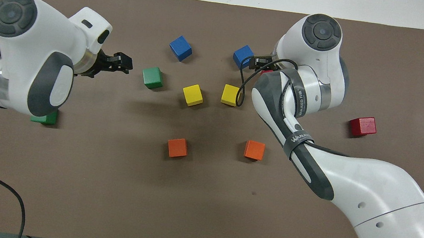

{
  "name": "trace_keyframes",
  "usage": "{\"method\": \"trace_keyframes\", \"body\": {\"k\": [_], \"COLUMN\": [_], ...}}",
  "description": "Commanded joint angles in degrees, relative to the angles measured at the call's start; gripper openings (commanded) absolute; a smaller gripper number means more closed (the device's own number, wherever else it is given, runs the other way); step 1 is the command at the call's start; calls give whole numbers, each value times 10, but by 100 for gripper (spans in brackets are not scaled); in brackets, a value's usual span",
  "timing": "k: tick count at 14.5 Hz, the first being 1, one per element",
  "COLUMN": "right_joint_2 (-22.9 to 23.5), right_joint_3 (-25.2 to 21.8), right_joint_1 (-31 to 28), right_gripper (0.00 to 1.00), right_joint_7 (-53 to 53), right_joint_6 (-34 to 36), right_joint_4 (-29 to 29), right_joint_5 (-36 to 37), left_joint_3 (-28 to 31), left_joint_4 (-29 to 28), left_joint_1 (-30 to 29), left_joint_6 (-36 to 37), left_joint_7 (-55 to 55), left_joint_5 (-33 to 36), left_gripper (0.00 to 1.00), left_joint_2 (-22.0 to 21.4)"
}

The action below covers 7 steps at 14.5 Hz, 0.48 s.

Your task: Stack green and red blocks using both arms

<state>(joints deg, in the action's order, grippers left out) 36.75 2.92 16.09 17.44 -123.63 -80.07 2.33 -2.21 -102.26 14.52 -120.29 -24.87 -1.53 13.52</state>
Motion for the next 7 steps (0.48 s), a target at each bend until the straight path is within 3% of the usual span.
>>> {"method": "trace_keyframes", "body": {"k": [1,3,6,7], "right_joint_2": [-7,-9,-8,-9], "right_joint_3": [2,2,2,2], "right_joint_1": [-8,-9,-9,-8], "right_gripper": [99,99,98,93], "right_joint_7": [-6,-6,-6,-6], "right_joint_6": [-41,-43,-64,-67], "right_joint_4": [-41,-50,-64,-69], "right_joint_5": [-8,-8,-8,-8], "left_joint_3": [12,12,12,12], "left_joint_4": [50,103,103,101], "left_joint_1": [34,49,53,59], "left_joint_6": [-13,-7,-30,-51], "left_joint_7": [-48,-74,-94,-107], "left_joint_5": [-4,8,15,18], "left_gripper": [100,100,100,100], "left_joint_2": [63,116,136,143]}}
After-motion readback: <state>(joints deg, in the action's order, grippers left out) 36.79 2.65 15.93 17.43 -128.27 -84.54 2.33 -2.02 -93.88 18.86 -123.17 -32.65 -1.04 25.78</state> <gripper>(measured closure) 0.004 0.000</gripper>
